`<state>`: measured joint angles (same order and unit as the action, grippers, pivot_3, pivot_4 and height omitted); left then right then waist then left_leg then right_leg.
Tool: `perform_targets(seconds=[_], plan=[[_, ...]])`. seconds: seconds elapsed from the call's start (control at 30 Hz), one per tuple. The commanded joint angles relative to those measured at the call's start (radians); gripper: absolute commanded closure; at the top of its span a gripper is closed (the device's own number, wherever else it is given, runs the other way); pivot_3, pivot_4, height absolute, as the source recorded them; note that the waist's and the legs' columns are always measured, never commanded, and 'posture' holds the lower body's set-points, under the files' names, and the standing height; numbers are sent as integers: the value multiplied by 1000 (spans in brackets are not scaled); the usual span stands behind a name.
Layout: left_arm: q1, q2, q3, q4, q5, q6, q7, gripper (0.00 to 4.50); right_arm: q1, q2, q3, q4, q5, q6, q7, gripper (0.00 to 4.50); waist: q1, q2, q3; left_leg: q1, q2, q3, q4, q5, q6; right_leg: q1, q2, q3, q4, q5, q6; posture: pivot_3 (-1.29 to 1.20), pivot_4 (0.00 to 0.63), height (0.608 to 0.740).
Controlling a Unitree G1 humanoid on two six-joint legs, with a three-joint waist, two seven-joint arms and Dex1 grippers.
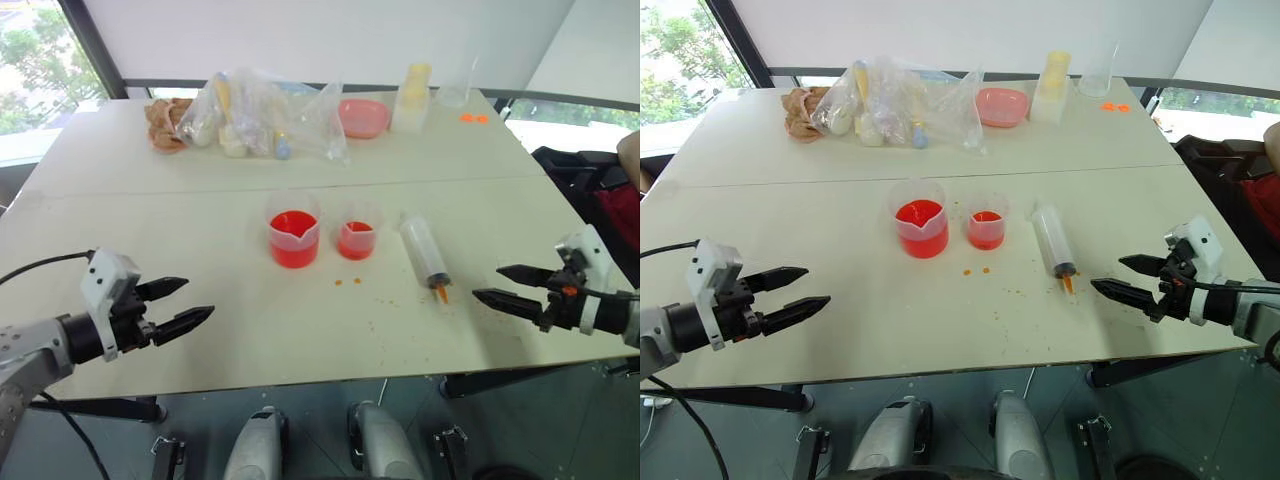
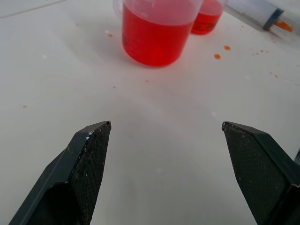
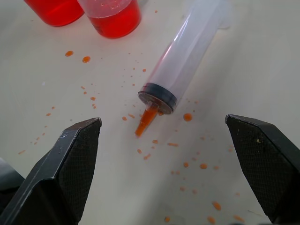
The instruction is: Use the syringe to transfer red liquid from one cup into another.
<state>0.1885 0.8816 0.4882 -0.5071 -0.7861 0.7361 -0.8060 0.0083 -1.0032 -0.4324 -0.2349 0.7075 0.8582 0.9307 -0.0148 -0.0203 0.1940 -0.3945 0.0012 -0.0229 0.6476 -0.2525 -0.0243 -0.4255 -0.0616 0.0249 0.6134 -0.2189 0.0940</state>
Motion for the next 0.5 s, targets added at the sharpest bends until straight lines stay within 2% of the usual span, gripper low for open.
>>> perform_targets(seconds=[0.03, 0.5], plan=[[3, 3, 17, -9, 0, -2, -7, 512, 6, -29, 5, -39, -6, 8, 17, 75, 1, 0, 0, 0, 0, 0, 0, 0, 0, 0, 0, 0, 0, 0, 0, 0, 150, 740], [-4, -21, -39, -25, 46, -25, 10, 512, -45, -68, 59, -35, -27, 75, 1, 75, 3, 0, 0, -3, 0, 0, 0, 0, 0, -2, -1, 0, -1, 1, -1, 0, 150, 740]])
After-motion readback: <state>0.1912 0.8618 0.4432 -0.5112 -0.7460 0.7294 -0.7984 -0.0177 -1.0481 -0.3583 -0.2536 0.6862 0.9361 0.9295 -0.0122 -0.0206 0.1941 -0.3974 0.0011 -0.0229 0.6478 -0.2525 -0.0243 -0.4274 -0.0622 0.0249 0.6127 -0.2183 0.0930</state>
